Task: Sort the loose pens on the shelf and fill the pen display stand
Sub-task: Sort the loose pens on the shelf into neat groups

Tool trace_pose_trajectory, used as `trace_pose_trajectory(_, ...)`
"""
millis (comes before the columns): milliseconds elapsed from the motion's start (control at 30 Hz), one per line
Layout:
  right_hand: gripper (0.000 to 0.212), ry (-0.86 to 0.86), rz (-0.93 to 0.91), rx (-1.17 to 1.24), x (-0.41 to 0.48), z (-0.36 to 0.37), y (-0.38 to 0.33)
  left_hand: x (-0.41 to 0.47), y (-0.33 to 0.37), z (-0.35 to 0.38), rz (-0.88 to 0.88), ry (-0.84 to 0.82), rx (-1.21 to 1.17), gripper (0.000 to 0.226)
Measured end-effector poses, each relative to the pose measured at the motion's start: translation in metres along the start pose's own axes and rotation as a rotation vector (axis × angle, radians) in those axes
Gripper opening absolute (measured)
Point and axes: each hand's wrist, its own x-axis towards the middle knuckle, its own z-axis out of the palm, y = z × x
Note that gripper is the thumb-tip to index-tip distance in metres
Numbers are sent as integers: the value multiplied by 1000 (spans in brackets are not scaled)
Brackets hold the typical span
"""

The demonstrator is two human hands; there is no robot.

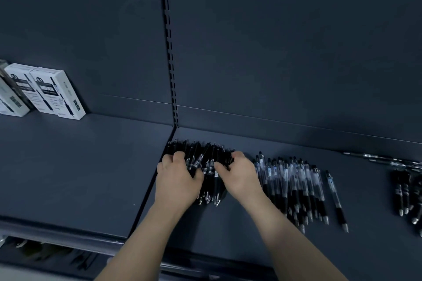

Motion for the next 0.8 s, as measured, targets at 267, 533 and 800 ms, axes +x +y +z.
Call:
trace_pose_trajectory(267,54,56,-28,-47,-14,-1,13,-2,-8,-4,-6,47,3,56)
trace_pose_trajectory(533,51,0,19,-115,-18,0,13,-1,-16,-9,-92,44,-35,69)
trace_pose_trajectory(800,45,-31,-5,-159,-17,5,11,1,-27,-17,-147,47,87,64)
